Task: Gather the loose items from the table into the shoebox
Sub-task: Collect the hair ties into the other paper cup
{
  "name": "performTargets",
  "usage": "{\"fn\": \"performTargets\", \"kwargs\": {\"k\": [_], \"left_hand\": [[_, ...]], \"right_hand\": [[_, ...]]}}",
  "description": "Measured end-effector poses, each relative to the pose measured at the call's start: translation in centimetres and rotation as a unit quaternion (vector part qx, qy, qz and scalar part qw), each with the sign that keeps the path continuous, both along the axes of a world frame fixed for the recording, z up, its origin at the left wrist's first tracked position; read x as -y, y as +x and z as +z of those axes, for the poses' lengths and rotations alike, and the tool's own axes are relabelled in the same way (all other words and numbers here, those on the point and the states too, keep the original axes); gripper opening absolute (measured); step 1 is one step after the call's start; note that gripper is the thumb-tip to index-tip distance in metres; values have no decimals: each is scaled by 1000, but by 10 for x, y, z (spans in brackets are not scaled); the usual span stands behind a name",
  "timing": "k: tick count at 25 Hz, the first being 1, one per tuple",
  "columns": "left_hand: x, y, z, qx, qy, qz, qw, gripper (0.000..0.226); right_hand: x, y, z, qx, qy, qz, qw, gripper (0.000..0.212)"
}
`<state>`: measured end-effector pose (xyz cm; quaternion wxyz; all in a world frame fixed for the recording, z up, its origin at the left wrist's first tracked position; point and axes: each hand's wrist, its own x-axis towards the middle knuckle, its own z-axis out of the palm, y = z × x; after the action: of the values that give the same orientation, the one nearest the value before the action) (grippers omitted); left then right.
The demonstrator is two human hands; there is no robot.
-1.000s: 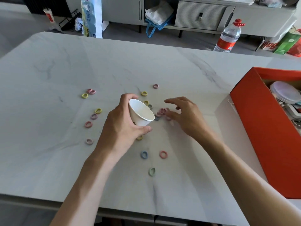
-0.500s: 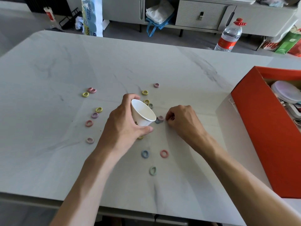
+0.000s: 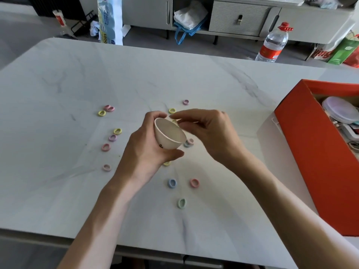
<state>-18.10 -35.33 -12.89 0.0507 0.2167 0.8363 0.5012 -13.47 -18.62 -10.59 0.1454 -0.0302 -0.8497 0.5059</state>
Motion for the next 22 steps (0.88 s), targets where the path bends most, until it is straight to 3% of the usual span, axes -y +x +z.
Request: {"fn": "performTargets", "kwargs": {"k": [2, 4, 7, 15, 22], "left_hand": [[3, -2, 1, -11, 4, 25, 1000, 77], [7, -4, 2, -21, 3, 53, 998, 74], [12, -8, 3, -11, 12, 76, 997, 75], [14, -9, 4, -6, 7, 55, 998, 75], [9, -4, 2, -11, -25, 38, 999, 77]], "right_hand": [[-13, -3, -10, -6, 54, -62, 997, 20], [-19, -3, -26, 72, 134, -83, 985, 19], [-12, 1, -51, 180, 213, -6, 960, 34], [-18, 37, -42, 190, 232, 151, 942, 39], [-17, 46, -53, 111, 232, 146, 955, 9]]}}
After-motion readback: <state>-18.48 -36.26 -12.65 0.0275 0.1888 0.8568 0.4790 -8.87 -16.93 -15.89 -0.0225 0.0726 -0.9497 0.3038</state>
